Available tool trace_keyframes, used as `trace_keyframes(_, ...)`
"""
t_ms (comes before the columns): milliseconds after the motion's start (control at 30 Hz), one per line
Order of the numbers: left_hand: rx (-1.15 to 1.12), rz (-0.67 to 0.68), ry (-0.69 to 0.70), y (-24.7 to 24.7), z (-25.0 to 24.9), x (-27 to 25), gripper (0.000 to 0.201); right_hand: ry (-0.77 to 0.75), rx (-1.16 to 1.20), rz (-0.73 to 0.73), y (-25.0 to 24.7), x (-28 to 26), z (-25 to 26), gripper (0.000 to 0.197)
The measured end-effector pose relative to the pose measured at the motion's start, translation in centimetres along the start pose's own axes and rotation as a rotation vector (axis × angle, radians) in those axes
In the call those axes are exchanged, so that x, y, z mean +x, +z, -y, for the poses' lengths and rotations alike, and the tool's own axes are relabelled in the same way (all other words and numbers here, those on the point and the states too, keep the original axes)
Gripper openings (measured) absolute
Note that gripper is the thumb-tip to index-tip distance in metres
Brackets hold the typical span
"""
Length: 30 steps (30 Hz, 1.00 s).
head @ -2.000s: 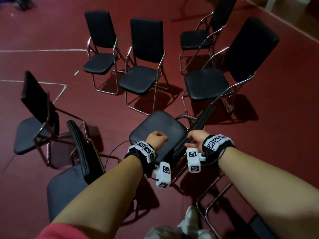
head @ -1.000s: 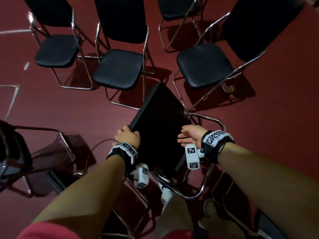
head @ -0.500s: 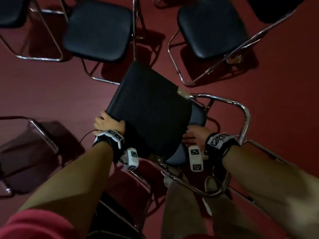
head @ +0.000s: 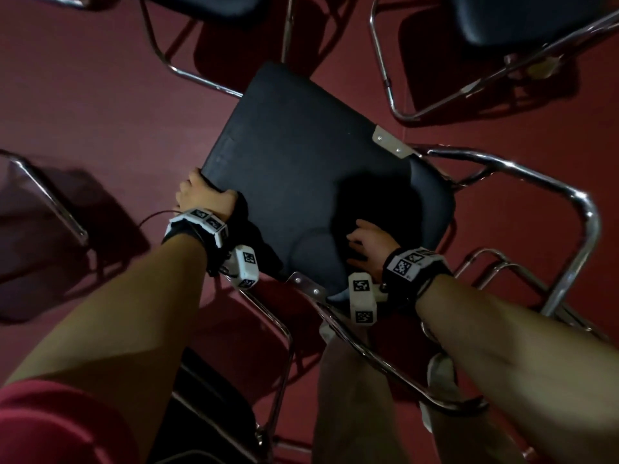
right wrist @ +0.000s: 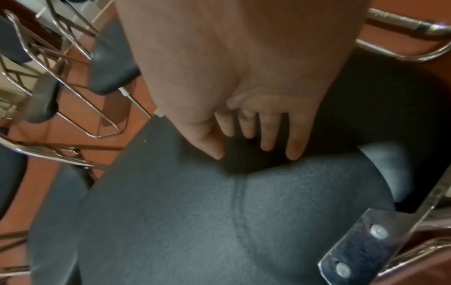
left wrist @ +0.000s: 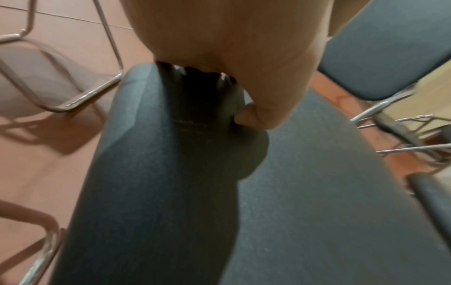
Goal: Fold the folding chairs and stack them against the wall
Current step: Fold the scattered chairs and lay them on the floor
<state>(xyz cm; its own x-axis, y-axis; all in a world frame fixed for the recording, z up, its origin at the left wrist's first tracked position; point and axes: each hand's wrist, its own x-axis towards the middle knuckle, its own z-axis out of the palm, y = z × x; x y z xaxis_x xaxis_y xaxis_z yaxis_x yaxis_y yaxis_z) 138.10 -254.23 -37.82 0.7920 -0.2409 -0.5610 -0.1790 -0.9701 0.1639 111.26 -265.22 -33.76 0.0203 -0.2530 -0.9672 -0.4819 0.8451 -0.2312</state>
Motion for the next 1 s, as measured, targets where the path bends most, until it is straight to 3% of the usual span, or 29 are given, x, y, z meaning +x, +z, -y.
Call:
trace_keyframes(133, -0.01, -0.055, -0.022, 1.8, 0.4, 0.7, 0.077, -0.028, -0.02, -0.01, -0.6, 2.0, -0.9, 0.05)
trace_keyframes(300, 0.026, -0.172, -0.034, 3.8, -0.3, -1.5, 0.088, 0.006, 0.02, 0.024, -1.8, 1.5, -0.9, 0.037)
trace_keyframes(533, -0.124, 0.07, -0.136, 4.0, -1.4, -8.5, 0.085, 0.041, 0.063, 0.088, -4.5, -3.0, -1.2, 0.023)
trace_keyframes(733, -0.275, 0.23, -0.176, 7.9, -0.4, -13.8, 0.1, -0.017, 0.101, 0.118, -10.3, -7.7, -2.7, 0.022)
trace_keyframes(800, -0.297, 0.281, -0.162, 6.7, -2.6, -18.2, 0.089, -0.04, 0.153, 0.104, -12.9, -9.4, -3.5, 0.019)
trace_keyframes(933, -0.319, 0.373, -0.106, 6.0, -5.8, -26.0, 0.025, -0.113, 0.209, 0.083, -18.5, -12.8, -5.7, 0.027)
trace_keyframes(1000, -0.257, 0.402, -0.036, 5.8, -6.7, -29.5, 0.005, -0.145, 0.249, 0.089, -20.6, -14.5, -7.0, 0.03)
